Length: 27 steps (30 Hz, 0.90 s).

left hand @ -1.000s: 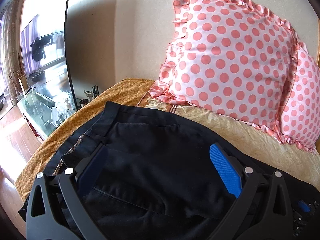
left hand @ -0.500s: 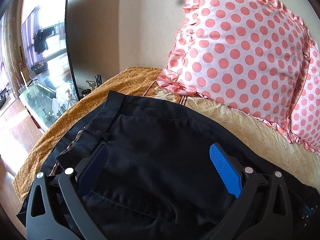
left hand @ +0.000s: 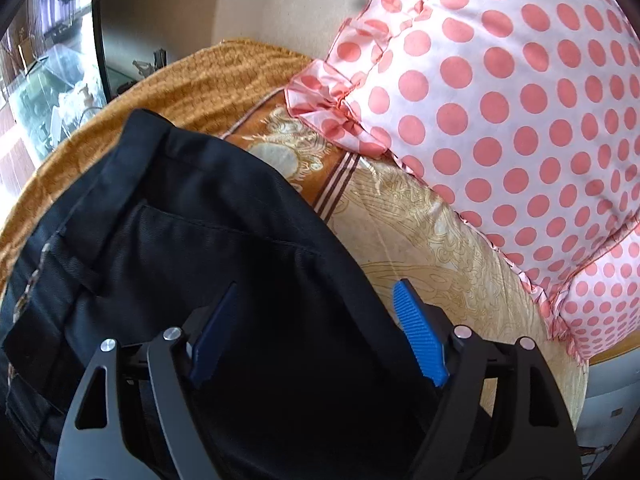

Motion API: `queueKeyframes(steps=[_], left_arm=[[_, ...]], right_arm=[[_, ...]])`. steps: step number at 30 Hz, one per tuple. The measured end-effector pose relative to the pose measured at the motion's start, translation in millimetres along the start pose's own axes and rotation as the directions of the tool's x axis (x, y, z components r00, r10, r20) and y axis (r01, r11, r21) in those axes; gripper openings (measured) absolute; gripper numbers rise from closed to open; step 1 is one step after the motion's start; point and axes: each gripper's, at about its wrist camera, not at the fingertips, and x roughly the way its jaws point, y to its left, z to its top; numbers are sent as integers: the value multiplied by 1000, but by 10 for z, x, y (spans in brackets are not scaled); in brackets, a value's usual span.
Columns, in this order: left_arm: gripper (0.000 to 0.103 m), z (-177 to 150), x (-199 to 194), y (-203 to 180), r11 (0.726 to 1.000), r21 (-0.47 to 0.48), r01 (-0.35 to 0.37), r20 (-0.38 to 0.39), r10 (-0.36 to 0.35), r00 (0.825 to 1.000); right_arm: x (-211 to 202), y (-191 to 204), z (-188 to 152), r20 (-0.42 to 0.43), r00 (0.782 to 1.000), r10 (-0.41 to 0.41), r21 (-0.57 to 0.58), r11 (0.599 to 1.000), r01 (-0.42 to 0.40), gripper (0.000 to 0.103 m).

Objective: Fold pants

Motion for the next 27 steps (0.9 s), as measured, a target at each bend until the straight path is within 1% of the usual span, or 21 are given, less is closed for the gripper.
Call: queueKeyframes(steps=[1, 2, 3, 4, 6, 7, 8, 10, 12, 15, 18, 20, 22, 24, 26, 27], left_arm=[[69, 27, 71, -30, 1000, -11, -4, -18, 4, 1000], [59, 50, 133, -52, 1000, -20, -17, -32, 16, 999], [55, 67, 193, -63, 999, -35, -22, -47, 21, 999], [44, 74, 243, -59, 999, -50, -20, -62, 17, 998], [28, 80, 276, -27, 996, -86, -25, -63, 20, 998], [18, 75, 258, 9, 995, -104, -9, -56, 3, 998], [9, 69, 235, 42, 993, -118, 27, -48, -32, 998], [9, 10, 114, 90, 991, -121, 51, -15, -53, 998], [8, -86, -91, 136, 992, -106, 73, 37, -70, 997], [8, -271, -494, 190, 990, -76, 122, 115, -112, 987], [8, -571, -983, 298, 984, -36, 176, 195, -166, 967], [8, -844, -1313, 410, 977, -12, 214, 254, -204, 946], [8, -1174, -1635, 541, 970, 11, 244, 311, -235, 921], [9, -1510, -1878, 682, 967, 21, 254, 362, -244, 900], [9, -1829, -1996, 853, 966, 4, 259, 389, -240, 889], [9, -1987, -2033, 958, 964, -15, 264, 395, -237, 888]], right_arm=[[1, 2, 0, 1, 1000, -1, -2, 1000, 1, 7], [3, 1, 3, 1, 1000, -1, -2, 1000, 1, 7], [7, -1, 3, 0, 1000, 0, -1, 1000, 0, 7], [5, -2, 1, 2, 1000, 1, 1, 1000, -1, 7], [-2, -11, 2, 7, 1000, 4, 6, 1000, -4, 7], [-11, -23, 4, 12, 1000, 6, 12, 1000, -6, 7], [-22, -34, 5, 17, 1000, 8, 16, 1000, -8, 7], [-49, -53, 5, 27, 1000, 8, 20, 1000, -9, 7], [-91, -76, 6, 40, 999, 5, 26, 1000, -6, 6], [-203, -143, -1, 66, 998, 6, 44, 999, -9, 6], [-374, -217, -26, 98, 995, 4, 63, 998, -10, 6], [-510, -264, -56, 122, 993, 7, 77, 997, -16, 7], [-643, -298, -89, 146, 989, 15, 92, 995, -29, 6], [-762, -310, -125, 169, 985, 27, 100, 994, -44, 7], [-883, -291, -171, 191, 981, 44, 100, 993, -64, 7], [-926, -273, -191, 198, 979, 52, 96, 993, -72, 6]])
